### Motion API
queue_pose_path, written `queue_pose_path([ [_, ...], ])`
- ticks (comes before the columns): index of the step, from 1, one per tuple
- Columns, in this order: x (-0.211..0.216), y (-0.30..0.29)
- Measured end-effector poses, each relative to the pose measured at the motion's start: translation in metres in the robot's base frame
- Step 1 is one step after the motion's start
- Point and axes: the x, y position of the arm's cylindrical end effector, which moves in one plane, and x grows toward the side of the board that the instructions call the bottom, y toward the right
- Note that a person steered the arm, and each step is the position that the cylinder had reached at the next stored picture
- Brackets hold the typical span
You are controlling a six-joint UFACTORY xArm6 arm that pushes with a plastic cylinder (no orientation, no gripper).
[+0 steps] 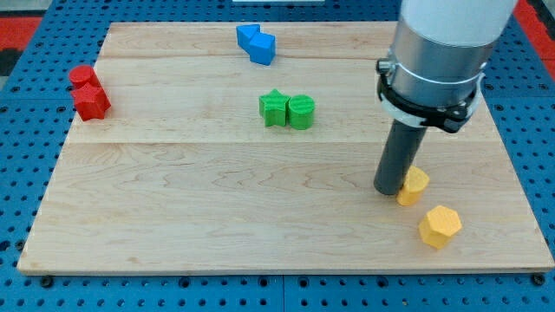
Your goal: Move the heart into the hexagon
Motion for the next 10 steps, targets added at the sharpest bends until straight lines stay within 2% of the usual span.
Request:
queue_pose_path([
  [3, -0.01, -0.004],
  [4, -0.049, 0.0],
  [5, -0.049, 0.023],
  [7, -0.018, 0.024],
  [8, -0.024, 0.024],
  [9, -0.069, 0.018],
  [10, -0.076, -0.032],
])
